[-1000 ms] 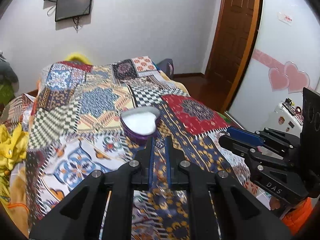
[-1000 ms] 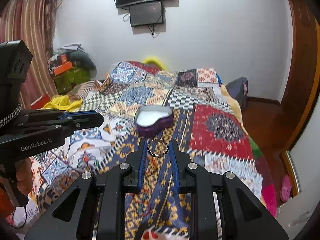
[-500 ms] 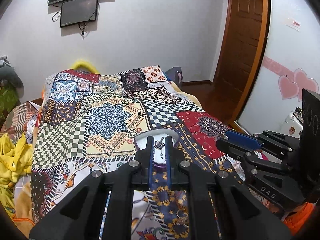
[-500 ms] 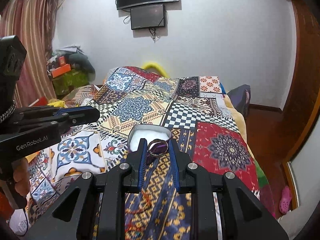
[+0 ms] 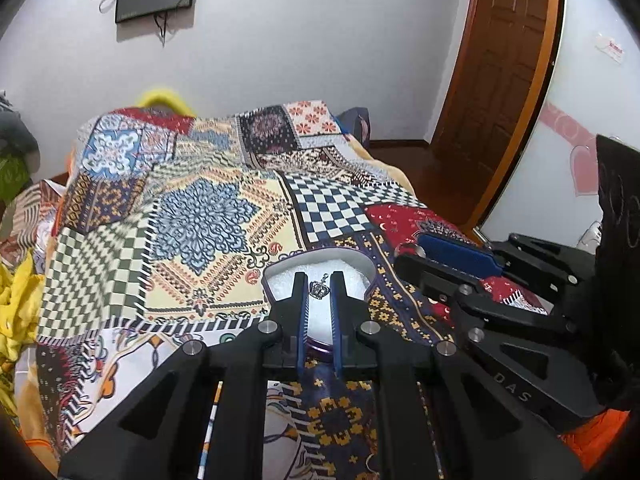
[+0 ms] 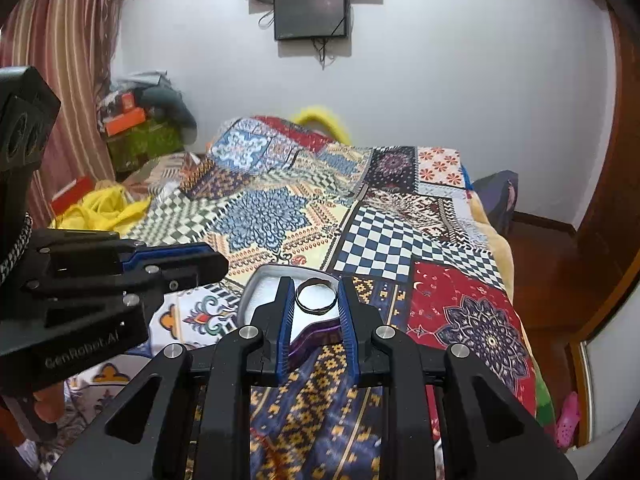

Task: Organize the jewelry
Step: 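Carry the silver ring into the purple heart tin and open the right tool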

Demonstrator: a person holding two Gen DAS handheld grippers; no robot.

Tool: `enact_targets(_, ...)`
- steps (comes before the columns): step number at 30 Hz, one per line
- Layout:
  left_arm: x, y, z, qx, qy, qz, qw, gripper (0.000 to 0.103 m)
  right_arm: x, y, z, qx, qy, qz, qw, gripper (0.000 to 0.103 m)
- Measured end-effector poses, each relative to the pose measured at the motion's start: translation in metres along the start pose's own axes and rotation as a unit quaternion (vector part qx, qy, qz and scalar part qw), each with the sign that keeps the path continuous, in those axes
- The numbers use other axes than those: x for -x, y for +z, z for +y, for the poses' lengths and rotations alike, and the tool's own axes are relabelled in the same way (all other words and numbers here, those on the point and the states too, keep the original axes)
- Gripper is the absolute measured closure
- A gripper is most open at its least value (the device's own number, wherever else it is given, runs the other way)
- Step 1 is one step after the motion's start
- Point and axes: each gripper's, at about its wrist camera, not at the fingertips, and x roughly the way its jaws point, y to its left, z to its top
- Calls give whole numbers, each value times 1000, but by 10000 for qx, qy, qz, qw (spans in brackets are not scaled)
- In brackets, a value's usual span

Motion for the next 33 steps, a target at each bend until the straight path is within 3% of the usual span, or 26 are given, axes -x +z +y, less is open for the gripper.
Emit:
enact_targets(16, -46, 12, 28, 285, -472, 638, 9964, 94, -54, 5, -5, 612, 324, 719, 9950, 83)
enact_targets(27, -36, 11, 28, 243, -357, 557, 9975, 94, -65, 2, -2, 623, 465, 985, 9921, 83)
enact_targets(33, -17, 11, 29, 177, -173, 445, 9987, 87, -53, 6, 0, 625, 377, 915, 9931, 74)
